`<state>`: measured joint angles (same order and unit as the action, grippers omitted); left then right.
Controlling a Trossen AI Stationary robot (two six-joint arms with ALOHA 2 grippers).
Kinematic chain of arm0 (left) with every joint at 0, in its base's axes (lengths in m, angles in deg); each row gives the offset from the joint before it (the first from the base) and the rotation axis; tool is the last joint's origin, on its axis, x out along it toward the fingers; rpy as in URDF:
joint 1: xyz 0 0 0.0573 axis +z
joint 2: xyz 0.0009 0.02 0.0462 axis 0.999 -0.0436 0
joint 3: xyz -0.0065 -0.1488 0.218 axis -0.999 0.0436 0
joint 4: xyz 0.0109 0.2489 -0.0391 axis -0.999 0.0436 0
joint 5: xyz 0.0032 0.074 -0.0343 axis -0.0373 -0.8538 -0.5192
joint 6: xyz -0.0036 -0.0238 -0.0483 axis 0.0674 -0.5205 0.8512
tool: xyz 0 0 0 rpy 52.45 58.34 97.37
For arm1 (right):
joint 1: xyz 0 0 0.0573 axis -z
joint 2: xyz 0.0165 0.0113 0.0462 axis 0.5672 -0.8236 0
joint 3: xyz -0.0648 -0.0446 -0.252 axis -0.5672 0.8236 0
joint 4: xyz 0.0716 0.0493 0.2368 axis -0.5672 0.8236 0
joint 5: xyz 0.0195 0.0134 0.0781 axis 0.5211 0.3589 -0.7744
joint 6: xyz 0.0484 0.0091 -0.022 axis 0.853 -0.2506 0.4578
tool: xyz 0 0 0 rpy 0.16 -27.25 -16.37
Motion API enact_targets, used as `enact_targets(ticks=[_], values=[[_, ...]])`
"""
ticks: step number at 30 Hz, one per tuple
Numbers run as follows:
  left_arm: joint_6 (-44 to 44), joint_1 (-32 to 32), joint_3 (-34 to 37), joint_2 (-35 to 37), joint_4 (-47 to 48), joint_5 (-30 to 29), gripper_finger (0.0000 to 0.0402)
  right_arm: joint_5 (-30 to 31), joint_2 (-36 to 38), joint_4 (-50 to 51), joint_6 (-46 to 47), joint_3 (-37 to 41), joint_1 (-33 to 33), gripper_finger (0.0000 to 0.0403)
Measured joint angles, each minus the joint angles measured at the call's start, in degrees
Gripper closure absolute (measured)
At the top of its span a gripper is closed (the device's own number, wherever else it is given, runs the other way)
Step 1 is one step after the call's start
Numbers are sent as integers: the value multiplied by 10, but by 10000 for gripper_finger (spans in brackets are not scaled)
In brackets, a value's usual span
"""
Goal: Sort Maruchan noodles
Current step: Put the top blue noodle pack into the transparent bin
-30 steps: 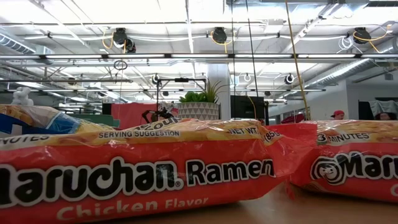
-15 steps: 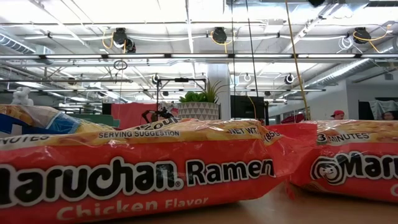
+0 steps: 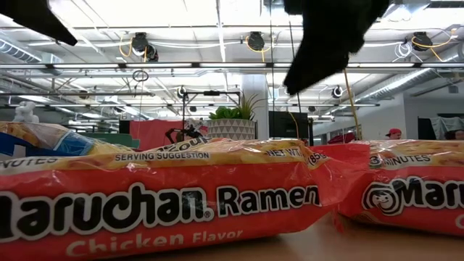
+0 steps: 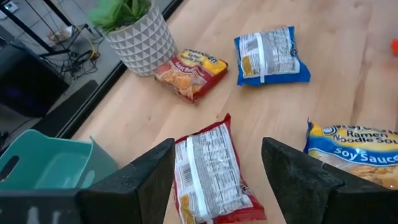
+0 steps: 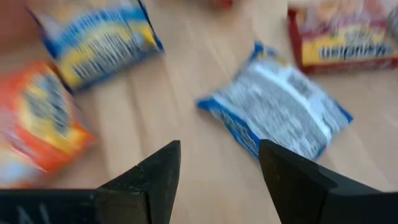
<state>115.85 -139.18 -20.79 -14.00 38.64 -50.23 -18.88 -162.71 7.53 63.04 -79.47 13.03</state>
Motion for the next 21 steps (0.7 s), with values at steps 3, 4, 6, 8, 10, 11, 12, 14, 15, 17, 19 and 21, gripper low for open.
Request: enact_targets(ticks=[3, 4, 6, 8, 10, 11, 12, 14, 15, 17, 19, 21], values=[[-9, 0, -1, 1, -2, 0, 158, -9, -23, 19, -30, 0, 16, 191], [-17, 0, -1, 1, -7, 0, 158, -6, -29, 20, -43, 0, 19, 191], [-35, 0, -1, 1, -19, 1, 158, 4, -44, 19, -65, 0, 26, 190], [-44, 0, -1, 1, -33, 1, 158, 7, -57, 21, -82, 0, 32, 190], [-45, 0, -1, 1, -44, 1, 158, 8, -69, 26, -92, 0, 37, 190], [-45, 0, -1, 1, -50, 4, 158, 9, -75, 30, -94, 0, 40, 190], [-45, 0, -2, 1, -55, 11, 158, 11, -80, 33, -96, 0, 43, 190], [-46, 0, -2, 1, -70, 29, 158, 21, -89, 41, -100, 0, 49, 190], [-47, 0, -2, 1, -81, 38, 158, 22, -93, 44, -105, 0, 52, 190], [-58, -1, -2, 1, -108, 55, 158, 22, -99, 46, -109, 0, 60, 190], [-78, -2, -2, 1, -137, 69, 158, 19, -102, 48, -109, 0, 70, 190], [-99, -2, -2, 1, -167, 75, 158, 5, -102, 51, -109, 0, 81, 190]])
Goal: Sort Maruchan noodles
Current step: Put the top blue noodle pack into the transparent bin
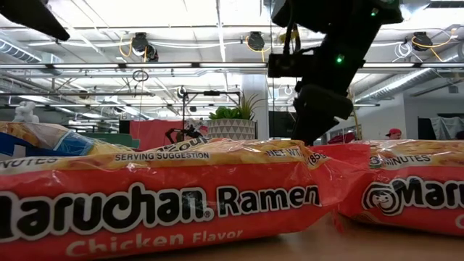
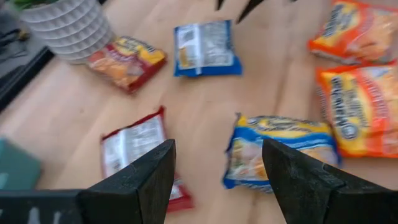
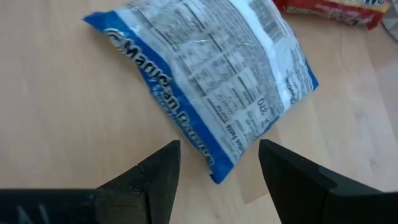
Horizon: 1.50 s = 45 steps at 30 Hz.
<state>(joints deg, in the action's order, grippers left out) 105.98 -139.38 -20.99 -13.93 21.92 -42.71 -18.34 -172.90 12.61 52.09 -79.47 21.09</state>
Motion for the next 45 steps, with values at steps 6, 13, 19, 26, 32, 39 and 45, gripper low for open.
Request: enact_targets(ticks=[6, 13, 19, 26, 32, 39, 45], values=[[-24, -7, 0, 0, -67, 1, 158, -48, 0, 7, 21, 14, 27, 190], [-21, -30, 0, 0, -90, 1, 158, -116, 4, -116, 25, 100, 53, 190], [-25, -32, 0, 0, -86, 0, 158, -152, 6, -232, 19, 161, 76, 190], [-47, -31, 0, 0, -86, -2, 158, -149, 3, -251, 19, 168, 82, 197], [-53, -31, 0, 0, -86, -2, 158, -147, 1, -285, 18, 169, 83, 248], [-69, -27, 0, 0, -85, -2, 158, -146, 6, -283, 16, 170, 83, 340], [-87, -10, 0, 0, -86, -2, 158, -157, 43, -268, 15, 173, 82, 398]])
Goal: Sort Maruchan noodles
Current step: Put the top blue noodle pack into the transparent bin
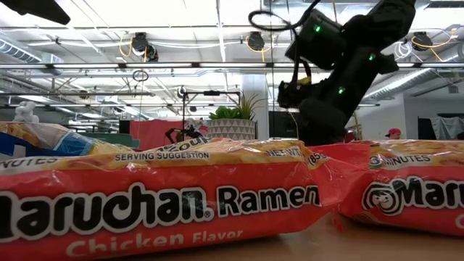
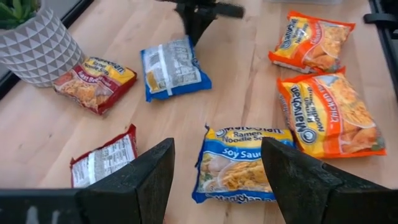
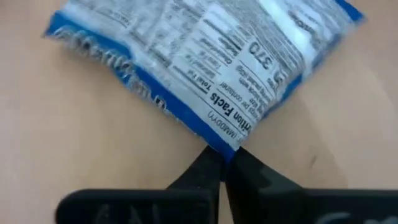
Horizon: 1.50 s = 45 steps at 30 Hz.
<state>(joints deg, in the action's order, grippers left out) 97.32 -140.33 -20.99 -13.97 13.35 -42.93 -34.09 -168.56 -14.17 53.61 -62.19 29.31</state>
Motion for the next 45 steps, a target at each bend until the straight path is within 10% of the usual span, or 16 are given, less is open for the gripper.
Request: enact_targets(ticks=[18, 31, 45], values=[[-12, 27, 0, 0, 0, -3, 158, 253, 189, -5, -47, -1, -124, 403], [-47, 27, 0, 0, -20, -6, 158, 228, 213, -152, -228, -4, -209, 403], [-353, 27, 0, -11, -378, 96, 158, 219, 213, -252, -422, -44, -295, 403]])
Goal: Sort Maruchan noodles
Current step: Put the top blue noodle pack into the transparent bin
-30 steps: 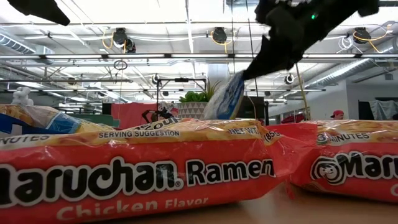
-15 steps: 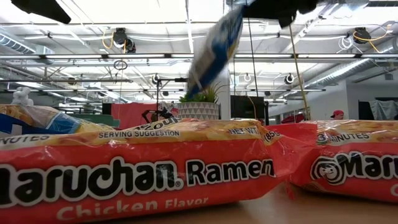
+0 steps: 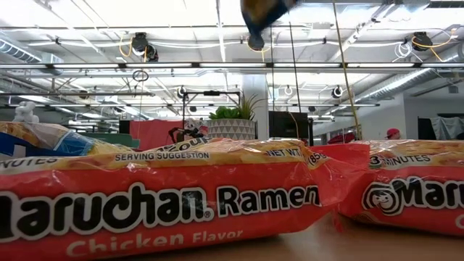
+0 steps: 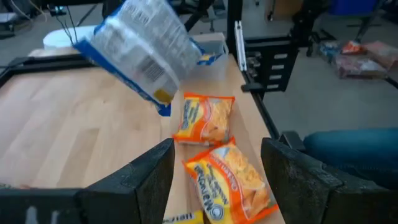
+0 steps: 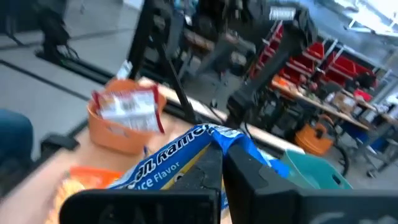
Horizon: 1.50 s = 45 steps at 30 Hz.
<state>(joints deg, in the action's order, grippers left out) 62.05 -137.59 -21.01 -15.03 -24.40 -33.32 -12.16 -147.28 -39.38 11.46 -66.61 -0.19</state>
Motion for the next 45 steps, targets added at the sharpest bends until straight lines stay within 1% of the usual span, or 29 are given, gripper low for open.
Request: enact_targets(ticks=[2, 6, 8, 13, 17, 22, 25, 26, 29, 32, 34, 40, 42, 45], values=[[-6, 6, 0, -7, -12, 0, 158, 4, 0, -1, 1, -12, -10, 403], [-3, 26, 0, -31, -33, 0, 158, 62, -4, 0, 11, -31, -32, 403], [0, 39, 0, -45, -53, 10, 158, 78, -6, 1, 9, -37, -42, 403], [-17, 82, 0, -84, -142, 126, 158, 78, -6, -20, 5, -49, -56, 403], [-21, 113, 0, -116, -220, 178, 158, 75, -6, -49, -19, -49, -63, 403], [-29, 140, 0, -175, -287, 181, 158, 73, -6, -68, -29, -49, -64, 403], [-50, 149, 0, -218, -351, 180, 158, 72, -6, -80, -29, -49, -64, 403], [-58, 150, 0, -231, -376, 180, 158, 69, -6, -82, -29, -49, -64, 403], [-71, 157, 0, -265, -437, 195, 158, 34, -6, -96, -29, -49, -64, 403], [-62, 167, 0, -287, -469, 223, 158, 1, -6, -113, -29, -49, -64, 403], [-54, 173, 0, -296, -499, 245, 158, -10, -6, -123, -34, -49, -65, 403], [-19, 179, 0, -340, -682, 315, 158, -39, -6, -137, -39, -49, -66, 403], [-14, 180, 0, -353, -710, 320, 158, -47, -8, -143, -39, -49, -66, 403], [-13, 184, 0, -367, -728, 320, 158, -46, -20, -155, -54, -49, -65, 403]])
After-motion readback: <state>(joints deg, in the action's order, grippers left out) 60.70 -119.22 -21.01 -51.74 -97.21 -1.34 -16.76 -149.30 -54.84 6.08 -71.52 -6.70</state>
